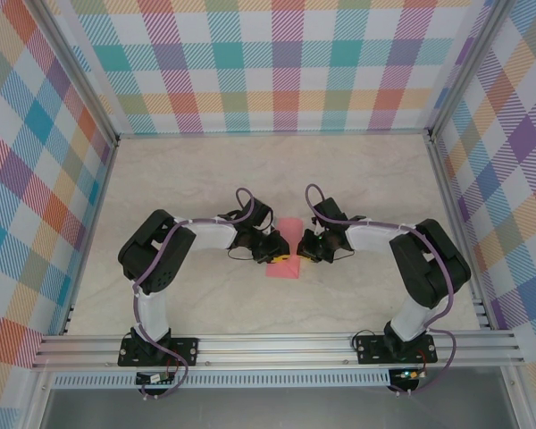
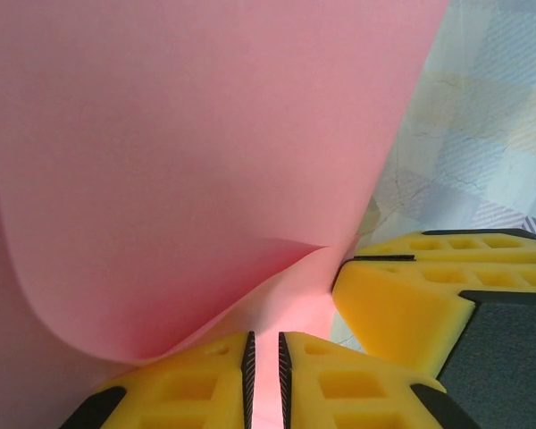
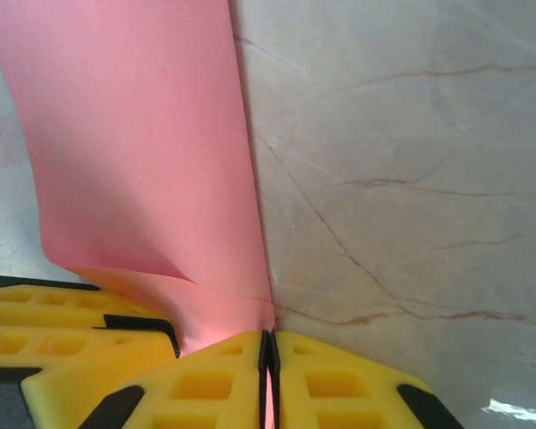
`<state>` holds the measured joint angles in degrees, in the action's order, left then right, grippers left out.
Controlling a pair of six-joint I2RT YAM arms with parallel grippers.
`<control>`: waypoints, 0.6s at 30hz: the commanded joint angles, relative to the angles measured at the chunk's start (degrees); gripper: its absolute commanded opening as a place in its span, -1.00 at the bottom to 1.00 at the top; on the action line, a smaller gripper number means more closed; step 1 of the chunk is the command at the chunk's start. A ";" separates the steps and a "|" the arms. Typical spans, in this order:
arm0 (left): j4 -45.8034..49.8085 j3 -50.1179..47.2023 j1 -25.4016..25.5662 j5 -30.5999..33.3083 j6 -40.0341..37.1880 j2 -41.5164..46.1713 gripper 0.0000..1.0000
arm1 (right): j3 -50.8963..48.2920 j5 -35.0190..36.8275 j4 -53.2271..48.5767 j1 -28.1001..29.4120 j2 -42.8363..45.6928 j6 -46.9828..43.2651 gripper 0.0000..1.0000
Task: Fold a paper plane with a square sheet of paper (pick it up from the middle)
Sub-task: Fold the triangle a second time at the center of the table.
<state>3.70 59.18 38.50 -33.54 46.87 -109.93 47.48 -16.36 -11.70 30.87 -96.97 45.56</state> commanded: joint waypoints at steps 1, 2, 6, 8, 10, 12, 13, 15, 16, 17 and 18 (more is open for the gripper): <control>3.64 0.77 0.35 0.58 -0.82 -1.52 -0.65 | 1.77 0.53 -2.11 0.15 -0.94 -1.45 -0.75; 3.69 0.76 0.34 0.62 -0.77 -1.60 -0.65 | 2.03 0.54 -2.25 0.17 -1.02 -1.58 -0.73; 4.46 0.86 0.35 1.13 -0.73 -1.86 -0.65 | 2.85 0.84 -3.78 0.21 -0.10 -1.88 -0.66; 4.80 0.91 0.28 1.29 -0.60 -1.82 -0.65 | 2.89 1.73 -4.80 0.16 1.86 -1.79 -0.60; 5.15 0.88 0.30 1.71 -0.57 -1.95 -0.65 | 2.55 3.37 -6.27 0.15 5.10 -1.60 -0.52; 5.43 0.76 0.35 1.98 -0.51 -1.89 -0.66 | 1.47 4.80 -7.37 0.23 8.51 -1.27 -0.49; 5.44 0.69 0.30 2.15 -0.46 -1.95 -0.66 | 0.49 5.02 -7.46 0.22 10.11 -0.96 -0.49; 5.36 0.52 0.28 2.41 -0.13 -1.85 -0.66 | -1.44 4.32 -7.23 0.33 12.35 -0.35 -0.49; 5.26 0.50 0.35 2.44 -0.03 -1.82 -0.66 | -2.34 3.47 -7.08 0.41 13.16 -0.10 -0.50; 5.17 0.41 0.32 2.61 0.20 -1.84 -0.67 | -3.19 2.75 -6.87 0.67 13.82 0.18 -0.53; 5.25 0.41 0.34 2.71 0.23 -1.87 -0.67 | -3.92 1.94 -6.50 0.94 14.35 0.36 -0.54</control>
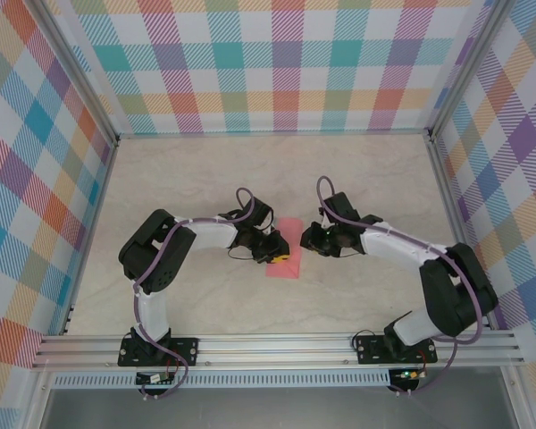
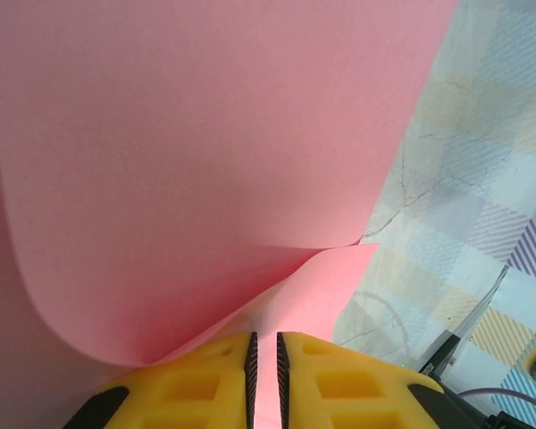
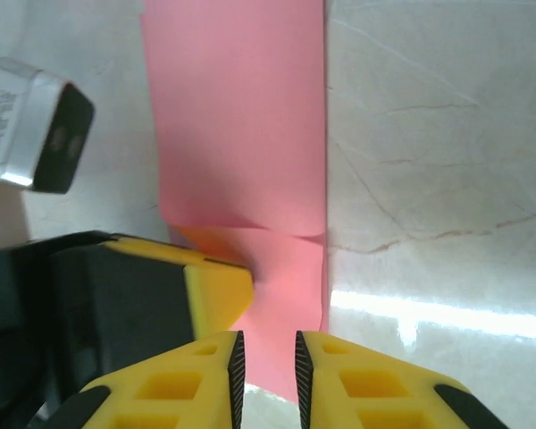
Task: Fold a paper plane with a square sheet of paper (pick it up from the middle)
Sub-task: Fold the triangle a second time at the center of the table.
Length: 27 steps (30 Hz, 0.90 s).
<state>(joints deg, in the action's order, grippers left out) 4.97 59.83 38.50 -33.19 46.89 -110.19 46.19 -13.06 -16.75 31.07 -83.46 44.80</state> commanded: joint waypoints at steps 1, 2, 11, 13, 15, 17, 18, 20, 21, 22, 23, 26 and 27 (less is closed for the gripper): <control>3.99 -0.33 0.31 2.49 0.30 -1.49 -0.67 | -3.20 -2.48 -0.95 1.03 1.33 1.24 -0.57; 4.04 -0.33 0.35 2.67 0.50 -1.43 -0.67 | -3.86 -3.57 -0.33 1.46 1.69 1.30 -0.60; 3.64 -1.60 0.35 4.16 1.76 0.43 -0.68 | -3.50 -6.28 2.75 5.88 -1.98 2.06 -0.68; 3.51 -1.76 0.35 4.14 1.97 0.94 -0.68 | -2.97 -6.45 3.43 6.45 -3.17 2.26 -0.68; 3.55 -1.96 0.34 4.11 1.97 1.28 -0.68 | -2.26 -6.58 3.40 6.94 -4.77 2.01 -0.68; 3.55 -2.02 0.35 4.14 2.03 1.73 -0.68 | -1.46 -6.63 3.33 7.27 -6.22 1.70 -0.69; 3.64 -2.13 0.35 4.16 2.06 1.97 -0.68 | -1.26 -6.69 3.31 7.34 -6.91 1.64 -0.69; 3.97 -2.21 0.35 4.34 2.09 2.39 -0.68 | -1.01 -6.72 3.42 7.43 -7.96 1.57 -0.69; 3.82 -2.33 0.35 4.34 2.14 2.52 -0.68 | -0.97 -6.63 3.50 7.43 -8.31 1.61 -0.69; 3.95 -2.33 0.32 4.39 2.22 2.77 -0.68 | -0.85 -6.42 3.42 7.43 -8.54 1.61 -0.70; 4.01 -2.33 0.32 4.45 2.12 2.99 -0.68 | -0.93 -6.28 3.26 7.43 -8.69 1.53 -0.70; 4.08 -2.35 0.35 4.49 2.13 2.98 -0.68 | -0.85 -5.80 3.00 7.43 -8.99 1.37 -0.70; 3.87 -2.31 0.30 4.21 2.15 2.96 -0.68 | -0.80 -5.66 2.66 7.43 -9.15 1.30 -0.70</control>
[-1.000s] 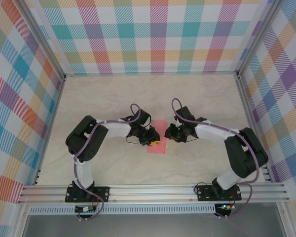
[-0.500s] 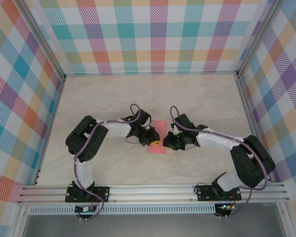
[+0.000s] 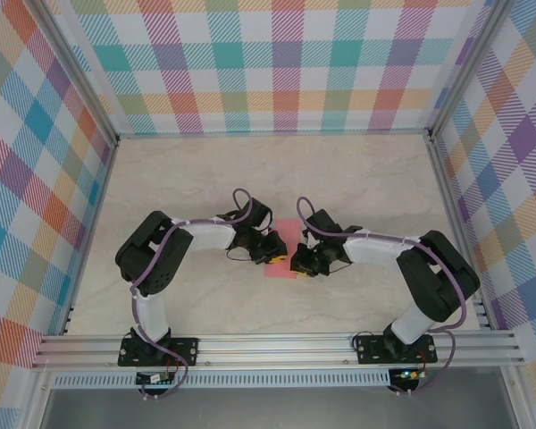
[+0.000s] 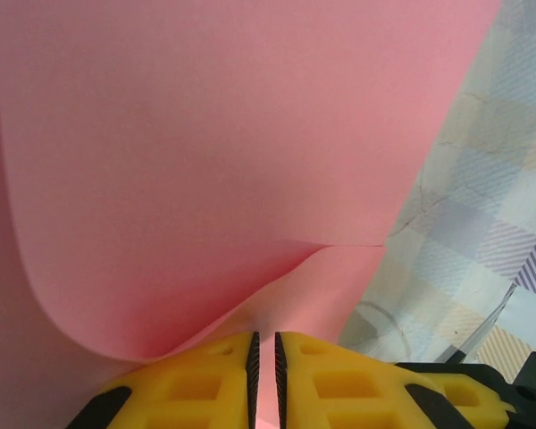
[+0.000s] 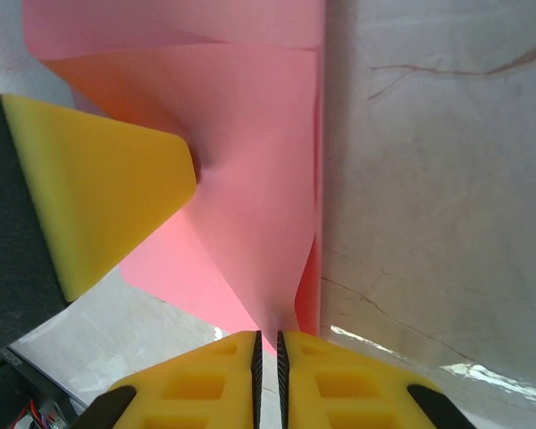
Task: Fold a paper plane with a square sheet of paper (pick it up from the middle)
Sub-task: Fold the triangle a second time at the center of the table.
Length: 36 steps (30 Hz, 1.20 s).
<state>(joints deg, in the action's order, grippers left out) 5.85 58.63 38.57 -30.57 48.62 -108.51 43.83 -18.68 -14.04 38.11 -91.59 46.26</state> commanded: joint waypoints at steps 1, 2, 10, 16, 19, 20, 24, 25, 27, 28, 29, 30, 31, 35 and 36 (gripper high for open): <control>2.86 -1.15 0.28 1.55 0.55 1.26 -0.68 | 1.64 0.11 -0.25 0.39 -1.15 -0.21 -0.70; 2.77 -1.12 0.28 1.50 0.59 1.13 -0.68 | 1.61 0.22 -0.53 0.39 -1.23 -0.32 -0.70; 1.23 -1.13 0.27 0.17 1.10 0.07 -0.68 | 1.82 -0.10 -0.43 0.39 -0.29 -0.90 -0.70; -0.70 -0.90 0.28 -1.73 2.09 0.03 -0.68 | 1.68 -0.31 0.34 0.39 2.83 -2.15 -0.69; -0.51 -0.71 0.28 -1.49 2.21 0.42 -0.68 | 1.48 -0.73 0.09 0.47 1.74 -2.40 -0.70; -0.43 -0.67 0.28 -1.49 2.20 0.50 -0.68 | 1.28 -0.94 0.22 0.48 1.36 -2.34 -0.70; -0.59 -0.89 0.28 -1.44 2.48 0.34 -0.68 | 1.48 -1.53 0.41 0.89 0.12 -2.66 -0.70; -0.59 -0.89 0.28 -1.40 2.56 0.29 -0.67 | 1.65 -1.63 0.22 0.98 -0.30 -2.83 -0.70; -0.67 -1.02 0.28 -1.52 2.71 0.26 -0.67 | 1.98 -1.75 0.11 1.08 -0.91 -3.08 -0.71; -0.94 -1.04 0.30 -1.73 2.77 0.22 -0.67 | 2.11 -1.76 -0.08 1.09 -1.23 -3.20 -0.70; -1.18 -1.13 0.28 -1.95 2.90 0.13 -0.66 | 2.29 -1.89 -0.20 1.18 -1.47 -3.36 -0.70; -1.34 -1.13 0.28 -2.04 3.04 0.18 -0.66 | 2.39 -1.80 -0.43 1.18 -1.80 -3.41 -0.70; -1.51 -1.08 0.24 -2.14 3.14 0.14 -0.66 | 2.53 -1.76 -0.50 1.22 -1.98 -3.46 -0.70; -1.72 -1.21 0.28 -2.31 3.41 0.22 -0.65 | 2.92 -0.09 -2.07 1.27 -2.54 -3.46 -0.71; -1.72 -1.24 0.28 -2.29 3.41 0.24 -0.65 | 3.05 0.39 -2.39 1.25 -2.55 -3.46 -0.71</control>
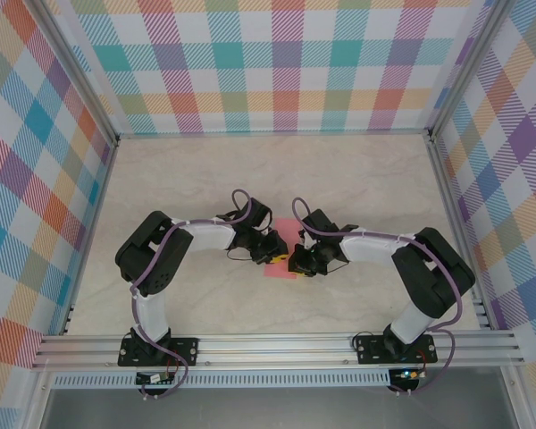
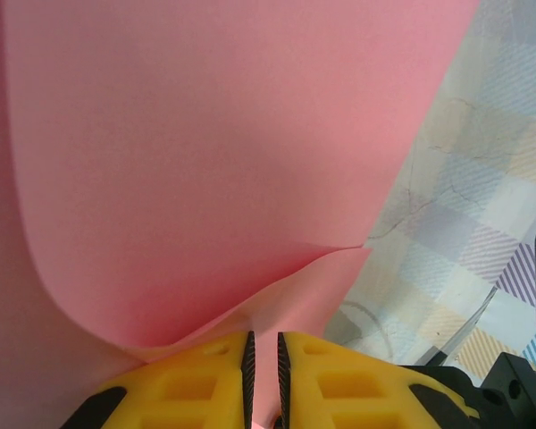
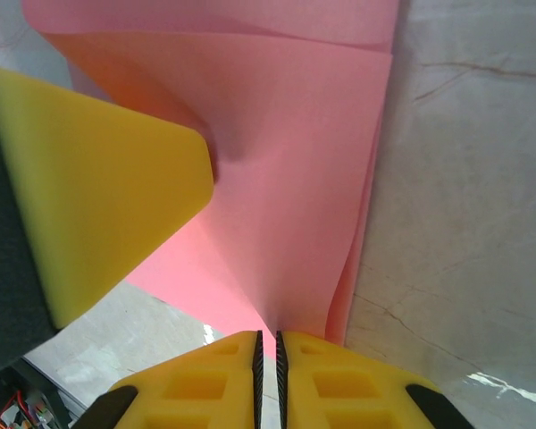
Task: Fold a paper plane with a square sheet of paper (pick it up from the middle)
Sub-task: Fold the triangle a second time at the center of the table.
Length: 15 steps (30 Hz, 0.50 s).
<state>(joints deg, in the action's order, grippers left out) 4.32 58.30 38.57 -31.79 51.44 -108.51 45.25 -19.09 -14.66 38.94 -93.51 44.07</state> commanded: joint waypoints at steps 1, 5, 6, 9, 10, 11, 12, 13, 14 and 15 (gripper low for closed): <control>-0.18 -0.87 0.28 -0.99 0.59 0.23 -0.65 | 1.68 1.34 -2.26 0.44 -0.70 -1.25 -0.71; 0.09 -0.91 0.24 -0.71 0.51 0.19 -0.65 | 1.78 3.20 -3.64 0.44 -0.54 -1.03 -0.72; 0.25 -0.91 0.28 -0.60 0.39 0.15 -0.65 | 1.77 3.27 -3.73 0.44 -0.53 -1.06 -0.71; 0.58 -1.11 0.28 -0.08 0.30 0.16 -0.65 | 2.02 3.27 -3.73 0.44 -0.53 -1.14 -0.71; 0.60 -1.21 0.28 0.03 0.26 0.14 -0.65 | 2.11 3.35 -3.80 0.44 -0.62 -1.25 -0.71; 0.72 -1.23 0.28 0.06 0.21 0.14 -0.65 | 2.29 3.36 -3.76 0.44 -0.64 -1.38 -0.71; 0.81 -1.26 0.28 0.07 0.17 0.14 -0.65 | 2.46 3.45 -3.85 0.44 -0.70 -1.52 -0.71; 0.91 -1.20 0.28 0.24 0.16 0.14 -0.65 | 2.71 3.58 -3.98 0.44 -0.79 -1.61 -0.71; 1.01 -1.27 0.24 0.27 0.05 0.14 -0.65 | 2.82 3.75 -4.13 0.44 -0.88 -1.82 -0.71; 1.14 -1.24 0.28 0.39 0.05 0.14 -0.65 | 2.98 3.88 -4.25 0.44 -0.97 -1.84 -0.71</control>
<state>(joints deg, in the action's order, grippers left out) 4.36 58.24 38.57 -31.86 51.46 -108.51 46.44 -16.23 -17.34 39.03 -93.73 43.81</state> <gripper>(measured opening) 0.175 0.142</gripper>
